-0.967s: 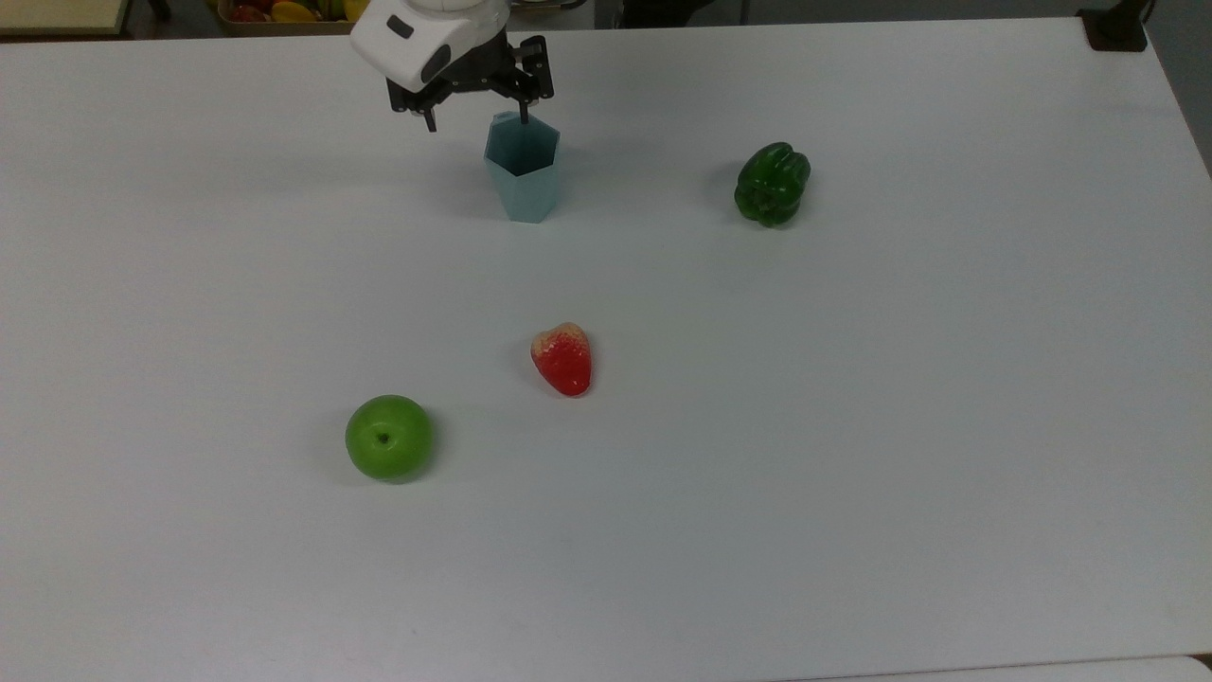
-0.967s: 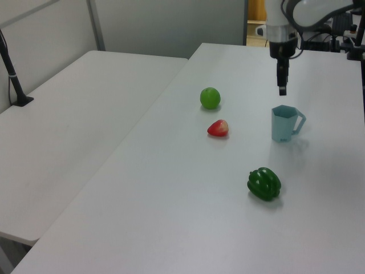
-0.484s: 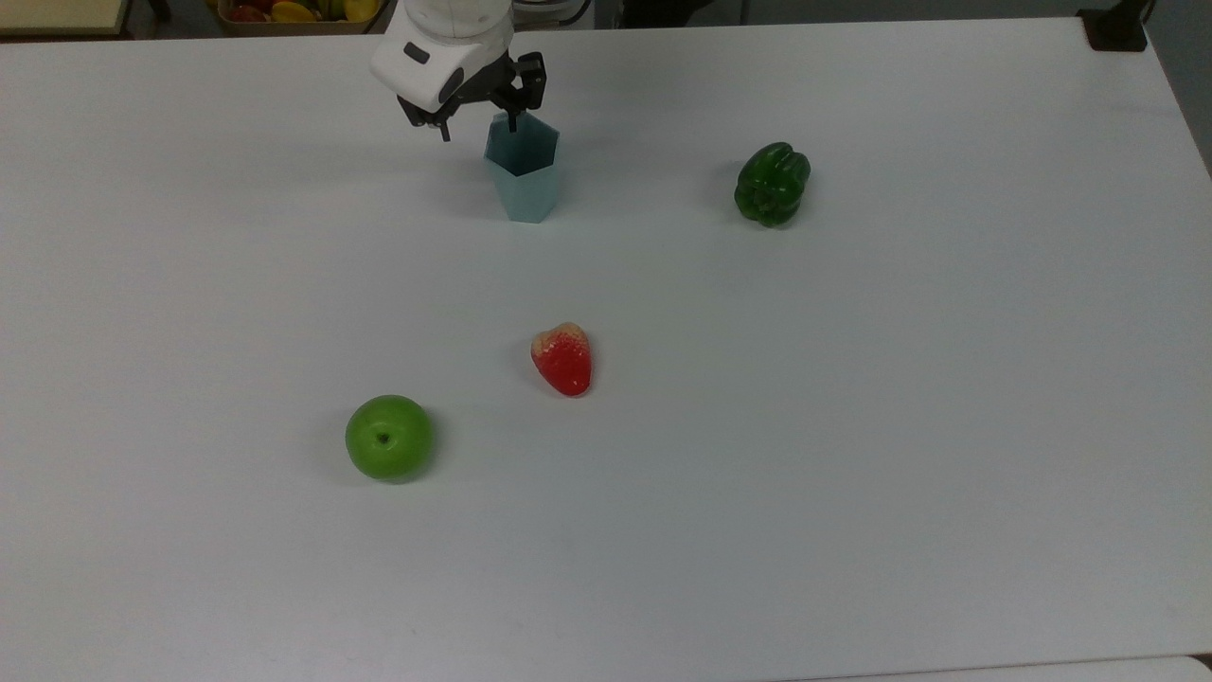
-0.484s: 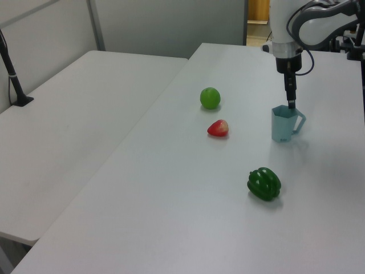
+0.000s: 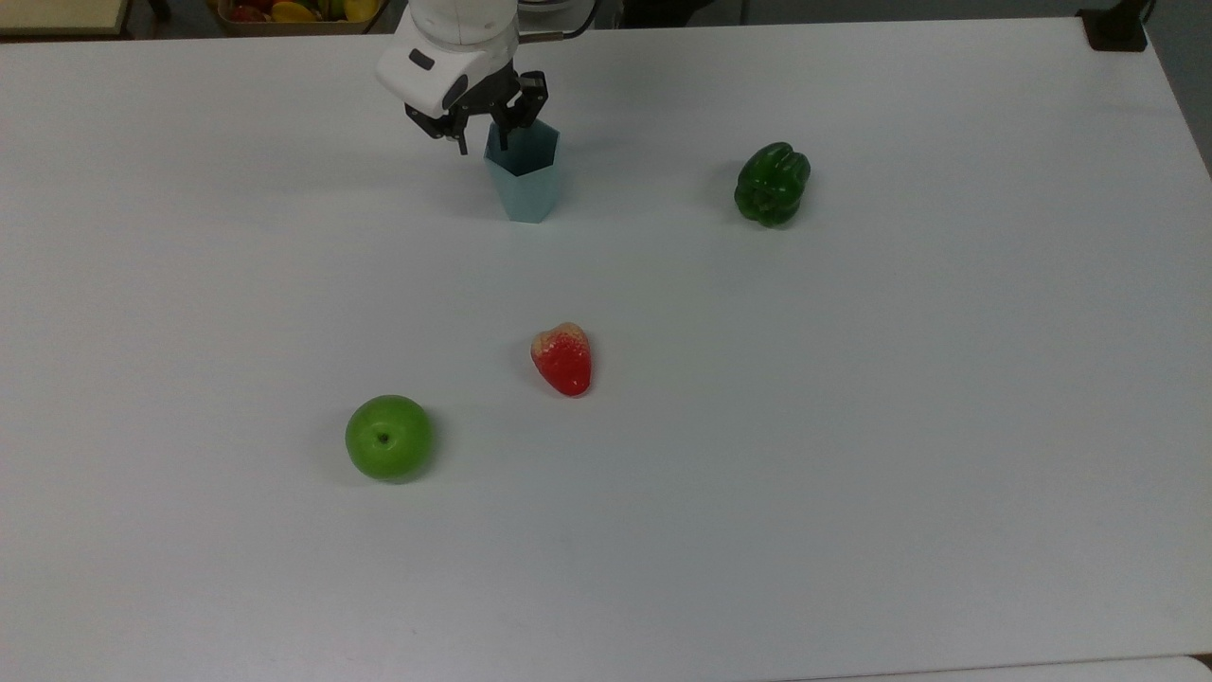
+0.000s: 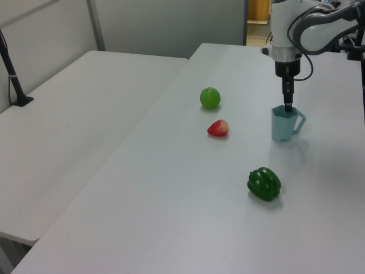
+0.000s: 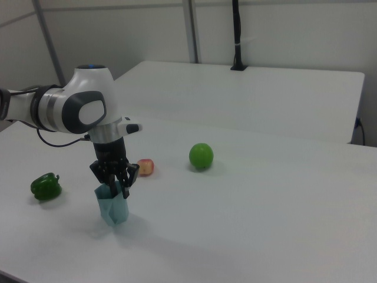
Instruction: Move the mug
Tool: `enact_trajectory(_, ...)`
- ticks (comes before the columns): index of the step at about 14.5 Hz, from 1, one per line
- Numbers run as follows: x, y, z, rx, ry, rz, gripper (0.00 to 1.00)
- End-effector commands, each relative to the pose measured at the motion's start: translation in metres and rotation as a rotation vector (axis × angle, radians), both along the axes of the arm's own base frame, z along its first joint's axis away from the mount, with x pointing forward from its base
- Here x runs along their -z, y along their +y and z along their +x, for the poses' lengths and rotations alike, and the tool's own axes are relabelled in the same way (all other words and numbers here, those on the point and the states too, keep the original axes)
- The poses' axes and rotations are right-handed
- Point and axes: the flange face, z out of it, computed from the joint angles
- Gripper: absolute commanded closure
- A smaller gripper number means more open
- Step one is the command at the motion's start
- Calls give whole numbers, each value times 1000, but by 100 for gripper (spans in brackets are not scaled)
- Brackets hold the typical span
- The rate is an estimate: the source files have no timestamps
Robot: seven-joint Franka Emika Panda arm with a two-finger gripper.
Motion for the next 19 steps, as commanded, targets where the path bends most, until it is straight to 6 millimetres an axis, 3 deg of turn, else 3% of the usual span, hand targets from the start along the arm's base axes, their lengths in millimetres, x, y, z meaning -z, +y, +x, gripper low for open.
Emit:
enact_trajectory(1, 2, 7, -3, 36, -38, -2, 73)
enact_trajectory(6, 11, 10, -2, 33, -20, -5, 81)
enact_trajectory(9, 10, 10, -3, 37, -18, -3, 100)
enact_trajectory(10, 8, 10, -3, 46, -19, -3, 100)
enact_trajectory(13, -6, 10, -4, 57, -32, 7, 100)
enact_trajectory(15, -48, 9, 3, 94, -20, 69, 100)
enact_trajectory(16, -56, 6, 7, 104, -28, 76, 100)
enact_trajectory(19, -58, -29, 16, 165, -50, 76, 100)
